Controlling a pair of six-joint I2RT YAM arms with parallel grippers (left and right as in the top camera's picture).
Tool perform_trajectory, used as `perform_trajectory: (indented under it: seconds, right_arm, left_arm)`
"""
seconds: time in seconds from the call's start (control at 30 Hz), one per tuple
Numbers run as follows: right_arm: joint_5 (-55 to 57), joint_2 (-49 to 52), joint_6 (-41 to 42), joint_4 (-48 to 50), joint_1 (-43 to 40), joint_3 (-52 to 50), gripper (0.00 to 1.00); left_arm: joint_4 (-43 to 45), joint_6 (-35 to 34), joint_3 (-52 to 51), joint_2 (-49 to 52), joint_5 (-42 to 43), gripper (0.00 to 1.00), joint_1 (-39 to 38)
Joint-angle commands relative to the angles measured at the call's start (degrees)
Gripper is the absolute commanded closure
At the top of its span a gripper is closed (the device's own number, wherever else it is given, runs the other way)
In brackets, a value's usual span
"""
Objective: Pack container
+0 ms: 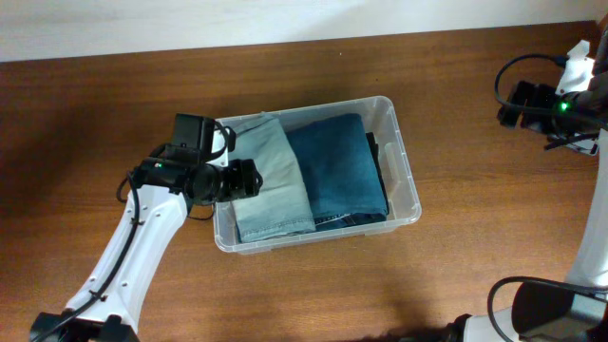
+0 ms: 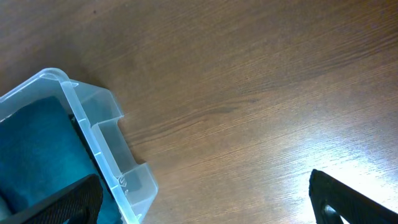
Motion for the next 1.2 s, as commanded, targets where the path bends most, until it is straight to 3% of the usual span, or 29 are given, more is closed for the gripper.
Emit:
perform_trajectory:
  seconds: [0.0, 0.17, 0.2, 0.23, 0.3, 0.37, 0.57, 0.77, 0.87, 0.93, 1.17]
  right_arm:
    - [0.0, -1.1, 0.5, -0.2, -0.1, 1.0, 0.02]
    - [0.0, -1.1, 0.5, -0.2, -0.1, 1.0, 0.01]
    - [0.0, -1.1, 0.6, -0.2, -0.1, 1.0, 0.02]
    - [0.0, -1.1, 0.6, -0.2, -0.1, 1.0, 0.01]
    - [0.0, -1.1, 0.6, -0.2, -0.1, 1.0, 0.01]
    - [0.0, -1.1, 0.6, -0.2, -0.1, 1.0, 0.01]
    - [0.0, -1.1, 0.6, -0.2, -0.1, 1.0, 0.02]
    - [0.0, -1.1, 0.6, -0.2, -0.1, 1.0, 0.02]
    - [0.0, -1.1, 0.6, -0.2, -0.1, 1.0, 0.02]
    - [0.0, -1.1, 0.6, -0.2, -0.1, 1.0, 0.01]
    - [0.0, -1.1, 0.6, -0.2, -0.1, 1.0, 0.01]
  left_arm:
    - [-0.3, 3.8, 2.5, -0.6, -2.2, 0.24, 0.9]
    - [0.4, 4.2, 11.1, -0.6, -2.2, 0.30, 0.7]
    - [1.3, 4.2, 12.3, -0.6, -2.2, 0.39, 0.5]
    - [2.7, 4.2, 13.0, -0.6, -2.2, 0.55, 0.4]
    - [5.9, 4.2, 13.1, -0.5, -2.2, 0.79, -0.2]
    - [8.7, 4.2, 13.1, 0.8, -2.2, 0.84, -1.4]
    - [10.2, 4.2, 13.1, 11.4, -1.7, 0.87, -7.4]
    - [5.6, 4.2, 13.1, 24.6, 2.9, 0.85, -11.2]
    - [4.2, 5.6, 13.6, 24.0, 3.3, 0.89, -10.9]
    - [0.5, 9.0, 16.9, 20.6, 2.7, 0.89, -10.2]
    - [-7.8, 9.8, 24.9, 7.4, -2.3, 0.88, -8.9]
